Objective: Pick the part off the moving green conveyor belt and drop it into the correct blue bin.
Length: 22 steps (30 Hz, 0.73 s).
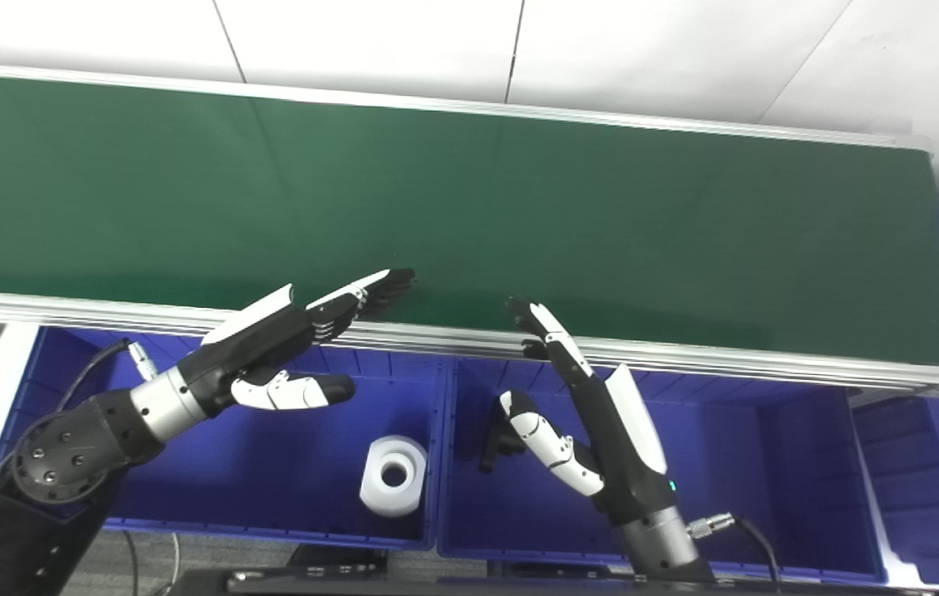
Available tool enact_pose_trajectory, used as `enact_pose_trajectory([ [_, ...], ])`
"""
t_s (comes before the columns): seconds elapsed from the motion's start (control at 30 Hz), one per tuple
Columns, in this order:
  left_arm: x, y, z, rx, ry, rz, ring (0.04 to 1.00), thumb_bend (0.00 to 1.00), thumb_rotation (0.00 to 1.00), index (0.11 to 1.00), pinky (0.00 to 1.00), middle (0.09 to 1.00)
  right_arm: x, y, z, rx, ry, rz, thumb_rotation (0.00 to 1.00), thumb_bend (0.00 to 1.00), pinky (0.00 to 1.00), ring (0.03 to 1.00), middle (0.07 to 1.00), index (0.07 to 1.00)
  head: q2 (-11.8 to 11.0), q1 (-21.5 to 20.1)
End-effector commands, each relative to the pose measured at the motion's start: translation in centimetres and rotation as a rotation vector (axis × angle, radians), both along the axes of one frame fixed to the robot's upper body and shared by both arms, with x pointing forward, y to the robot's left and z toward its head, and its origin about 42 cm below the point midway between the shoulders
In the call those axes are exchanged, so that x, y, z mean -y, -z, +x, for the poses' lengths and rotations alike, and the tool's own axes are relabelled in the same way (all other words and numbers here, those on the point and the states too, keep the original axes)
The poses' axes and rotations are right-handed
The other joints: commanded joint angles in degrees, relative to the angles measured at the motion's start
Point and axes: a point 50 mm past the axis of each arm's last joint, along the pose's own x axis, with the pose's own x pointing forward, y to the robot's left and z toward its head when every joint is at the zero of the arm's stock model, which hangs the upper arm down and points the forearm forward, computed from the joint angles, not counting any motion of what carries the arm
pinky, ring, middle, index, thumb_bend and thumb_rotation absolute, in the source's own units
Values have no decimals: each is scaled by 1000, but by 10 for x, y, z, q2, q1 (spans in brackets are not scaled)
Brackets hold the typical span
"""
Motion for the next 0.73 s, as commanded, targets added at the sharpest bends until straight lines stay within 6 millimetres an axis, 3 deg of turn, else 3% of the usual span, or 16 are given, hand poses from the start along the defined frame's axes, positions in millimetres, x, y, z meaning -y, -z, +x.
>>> enact_pose_trajectory([
  [0.0,-3,-8,1,37,-4,-9,1000,343,684,1000,977,1000,1,-10,-1,33,10,30,858,391,802,895,942,920,1,0],
  [0.7,5,-10,-18,14,18,-44,1000,389,677,1000,983,1000,-1,-13,-7,34,16,30,880,398,803,897,947,922,-7,-11],
])
